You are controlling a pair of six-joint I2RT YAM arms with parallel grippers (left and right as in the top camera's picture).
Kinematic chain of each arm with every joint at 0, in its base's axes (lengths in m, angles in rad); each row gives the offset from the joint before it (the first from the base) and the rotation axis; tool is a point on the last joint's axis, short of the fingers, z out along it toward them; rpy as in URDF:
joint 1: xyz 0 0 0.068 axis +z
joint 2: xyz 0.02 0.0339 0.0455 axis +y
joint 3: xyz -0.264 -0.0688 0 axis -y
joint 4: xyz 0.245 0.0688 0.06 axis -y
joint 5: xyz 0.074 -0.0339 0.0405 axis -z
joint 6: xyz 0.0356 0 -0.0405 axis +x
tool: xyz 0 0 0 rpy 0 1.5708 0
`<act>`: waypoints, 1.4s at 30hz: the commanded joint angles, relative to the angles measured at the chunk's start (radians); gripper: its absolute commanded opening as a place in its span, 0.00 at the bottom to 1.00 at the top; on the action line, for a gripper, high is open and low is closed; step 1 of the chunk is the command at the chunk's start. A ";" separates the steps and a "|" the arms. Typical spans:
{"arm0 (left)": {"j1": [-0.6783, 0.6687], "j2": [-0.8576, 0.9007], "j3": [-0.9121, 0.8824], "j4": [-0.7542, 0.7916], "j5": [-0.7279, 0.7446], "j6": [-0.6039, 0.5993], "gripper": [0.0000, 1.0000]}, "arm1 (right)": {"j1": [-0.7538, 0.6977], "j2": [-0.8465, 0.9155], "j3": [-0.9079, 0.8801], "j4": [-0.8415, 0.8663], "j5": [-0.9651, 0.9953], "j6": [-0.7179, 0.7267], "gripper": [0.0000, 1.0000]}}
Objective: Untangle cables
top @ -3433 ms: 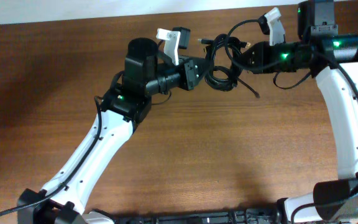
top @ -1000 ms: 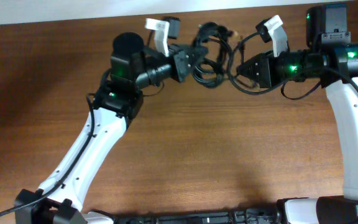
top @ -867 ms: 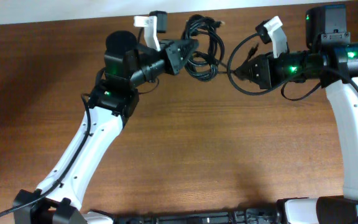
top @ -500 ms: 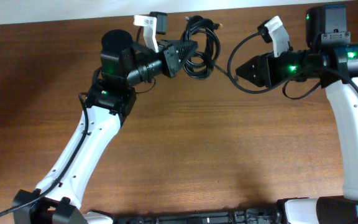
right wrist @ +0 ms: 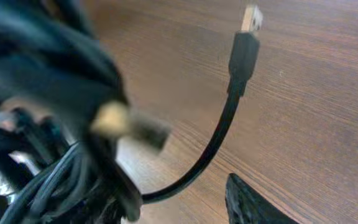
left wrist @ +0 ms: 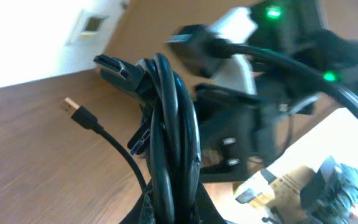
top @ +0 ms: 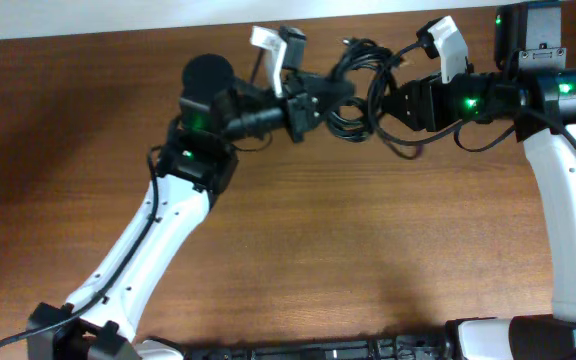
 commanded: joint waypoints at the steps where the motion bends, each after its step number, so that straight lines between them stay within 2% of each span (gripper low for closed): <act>1: -0.027 0.002 0.015 0.033 0.026 -0.021 0.00 | 0.004 -0.018 0.021 0.005 0.063 0.003 0.51; 4: -0.027 0.002 0.015 0.033 0.031 -0.066 0.00 | 0.004 -0.018 0.021 0.009 0.146 0.003 0.51; 5: -0.027 0.002 0.015 0.033 0.037 -0.072 0.00 | 0.004 -0.018 0.021 0.015 0.172 0.003 0.61; 6: -0.027 0.002 0.015 0.034 0.046 -0.072 0.00 | 0.004 -0.018 0.021 0.024 0.190 0.004 0.94; 7: -0.027 0.002 0.015 0.034 0.054 -0.072 0.00 | 0.004 -0.018 0.021 0.037 0.205 0.025 0.99; 9: -0.027 0.002 0.015 0.035 0.084 -0.072 0.00 | 0.004 -0.018 0.021 0.072 0.288 0.139 0.99; 13: -0.026 0.002 0.015 0.037 0.135 -0.072 0.00 | 0.003 -0.018 0.021 0.093 0.431 0.268 0.99; 16: -0.017 0.001 0.015 0.037 0.154 -0.072 0.00 | 0.002 -0.018 0.021 0.084 0.510 0.313 0.99; 22: 0.044 0.002 0.015 0.036 0.172 -0.071 0.00 | -0.038 -0.018 0.021 0.064 0.520 0.345 0.99; 28: 0.121 0.002 0.015 0.029 0.149 -0.071 0.00 | -0.061 -0.018 0.021 0.016 0.516 0.344 0.99; 32: 0.135 0.002 0.015 0.029 0.166 -0.017 0.00 | -0.061 -0.019 0.021 0.002 0.479 0.315 0.99; 42: 0.135 0.002 0.015 0.029 0.301 0.283 0.00 | -0.061 -0.090 0.021 0.001 0.201 0.087 0.99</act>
